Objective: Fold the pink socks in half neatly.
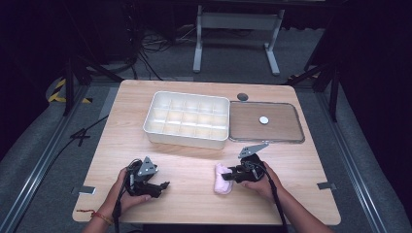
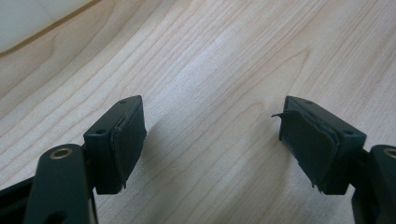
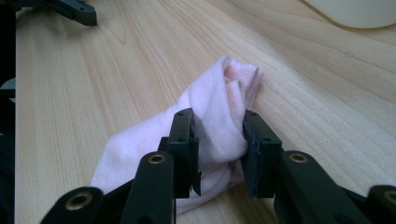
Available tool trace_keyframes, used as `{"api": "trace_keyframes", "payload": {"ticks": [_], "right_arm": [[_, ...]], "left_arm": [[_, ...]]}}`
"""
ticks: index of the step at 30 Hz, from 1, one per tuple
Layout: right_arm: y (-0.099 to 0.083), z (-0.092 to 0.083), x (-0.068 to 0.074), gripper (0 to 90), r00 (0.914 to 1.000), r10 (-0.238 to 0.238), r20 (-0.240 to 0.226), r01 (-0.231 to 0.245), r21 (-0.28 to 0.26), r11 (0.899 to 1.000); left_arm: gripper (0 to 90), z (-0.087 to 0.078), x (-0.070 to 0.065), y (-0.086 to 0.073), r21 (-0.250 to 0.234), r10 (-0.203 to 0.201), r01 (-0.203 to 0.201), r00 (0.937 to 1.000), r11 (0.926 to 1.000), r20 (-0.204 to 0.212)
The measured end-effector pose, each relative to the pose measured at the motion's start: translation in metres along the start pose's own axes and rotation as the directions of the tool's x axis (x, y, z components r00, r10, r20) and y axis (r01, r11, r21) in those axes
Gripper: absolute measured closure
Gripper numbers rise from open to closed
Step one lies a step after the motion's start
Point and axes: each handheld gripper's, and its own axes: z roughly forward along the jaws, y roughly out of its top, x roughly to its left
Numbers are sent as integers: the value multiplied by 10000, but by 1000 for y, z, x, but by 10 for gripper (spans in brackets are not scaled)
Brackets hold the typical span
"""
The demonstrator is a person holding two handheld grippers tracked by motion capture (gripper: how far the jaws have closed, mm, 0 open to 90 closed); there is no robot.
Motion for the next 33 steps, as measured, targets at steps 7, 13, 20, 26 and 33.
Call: {"api": "trace_keyframes", "payload": {"ticks": [7, 13, 20, 26, 33], "right_arm": [[1, -2, 5, 731, 9977, -618, 259, 620, -53, 9981], [3, -10, 10, 741, 9942, -1018, 355, 1030, -342, 9941], [7, -30, 18, 741, 9826, -1622, 907, 1703, -912, 9812], [7, -47, 20, 741, 9683, -1959, 1546, 2160, -1258, 9683], [7, -57, 15, 741, 9572, -2058, 2035, 2372, -1442, 9607]], "left_arm": [[190, 3, 0, -3, -331, -212, 214, 9998, 9992, 67], [167, 3, 0, -3, -333, -231, 232, 9997, 9992, 22], [160, 4, 1, -3, -326, -209, 209, 9998, 9993, -2], [164, 4, 2, -2, -323, -182, 182, 9998, 9993, -18], [150, 6, 3, -1, -330, -152, 155, 9998, 9993, 87]]}}
